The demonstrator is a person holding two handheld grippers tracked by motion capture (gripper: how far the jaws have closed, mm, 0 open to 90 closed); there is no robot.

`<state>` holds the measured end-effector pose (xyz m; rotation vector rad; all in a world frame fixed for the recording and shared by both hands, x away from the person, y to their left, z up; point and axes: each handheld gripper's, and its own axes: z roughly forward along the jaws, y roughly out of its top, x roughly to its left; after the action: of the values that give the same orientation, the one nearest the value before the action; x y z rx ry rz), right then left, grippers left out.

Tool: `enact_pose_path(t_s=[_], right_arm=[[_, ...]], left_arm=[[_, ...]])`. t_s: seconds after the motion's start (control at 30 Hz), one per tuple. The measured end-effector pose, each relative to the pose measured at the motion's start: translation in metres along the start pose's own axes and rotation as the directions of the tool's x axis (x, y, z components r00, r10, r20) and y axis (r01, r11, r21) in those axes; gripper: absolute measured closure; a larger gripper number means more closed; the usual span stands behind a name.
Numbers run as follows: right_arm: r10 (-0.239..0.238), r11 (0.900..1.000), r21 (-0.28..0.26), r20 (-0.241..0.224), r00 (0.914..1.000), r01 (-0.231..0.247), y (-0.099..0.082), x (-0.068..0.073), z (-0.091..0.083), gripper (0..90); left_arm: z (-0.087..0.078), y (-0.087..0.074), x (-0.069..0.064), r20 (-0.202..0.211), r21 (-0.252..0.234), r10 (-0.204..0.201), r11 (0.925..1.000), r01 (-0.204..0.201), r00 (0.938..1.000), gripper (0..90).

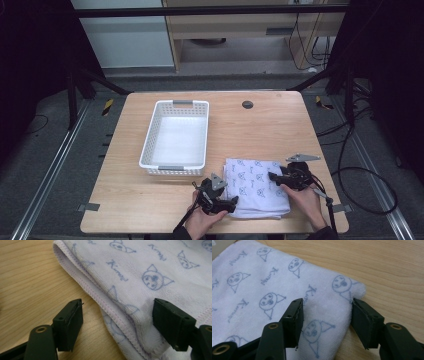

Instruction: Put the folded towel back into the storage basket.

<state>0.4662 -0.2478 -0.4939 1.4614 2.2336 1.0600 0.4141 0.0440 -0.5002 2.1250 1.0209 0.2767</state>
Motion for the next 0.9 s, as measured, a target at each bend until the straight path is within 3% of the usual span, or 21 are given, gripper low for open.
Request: enact_pose_path(t_s=[0.23,0.33,0.63,0.9], right_arm=[[0.026,0.9996,0.013,-0.009,0.9996,-0.026,-0.0001,-0.0011,0.0017,44.8],[0.047,0.9987,0.019,-0.016,0.9988,-0.047,0.0002,-0.0013,0.0022,46.4],[0.052,0.998,0.037,-0.024,0.9983,-0.052,0.0023,0.0016,0.0018,55.6],[0.043,0.9983,0.041,-0.019,0.9989,-0.042,0.0048,0.004,0.0016,66.6]], left_arm=[[-0.0003,-0.0006,-0.0027,0.005,-0.005,-0.006,1.0,0.006,1.0,27.5],[-0.0009,-0.0003,-0.0032,0.018,-0.004,-0.009,0.9999,0.009,0.9998,32.6],[-0.002,0.001,-0.0039,0.076,0.01,-0.035,0.9994,0.034,0.9965,50.8],[-0.0036,0.0024,-0.0088,0.081,0.013,-0.002,0.9999,0.001,0.9967,64.0]])
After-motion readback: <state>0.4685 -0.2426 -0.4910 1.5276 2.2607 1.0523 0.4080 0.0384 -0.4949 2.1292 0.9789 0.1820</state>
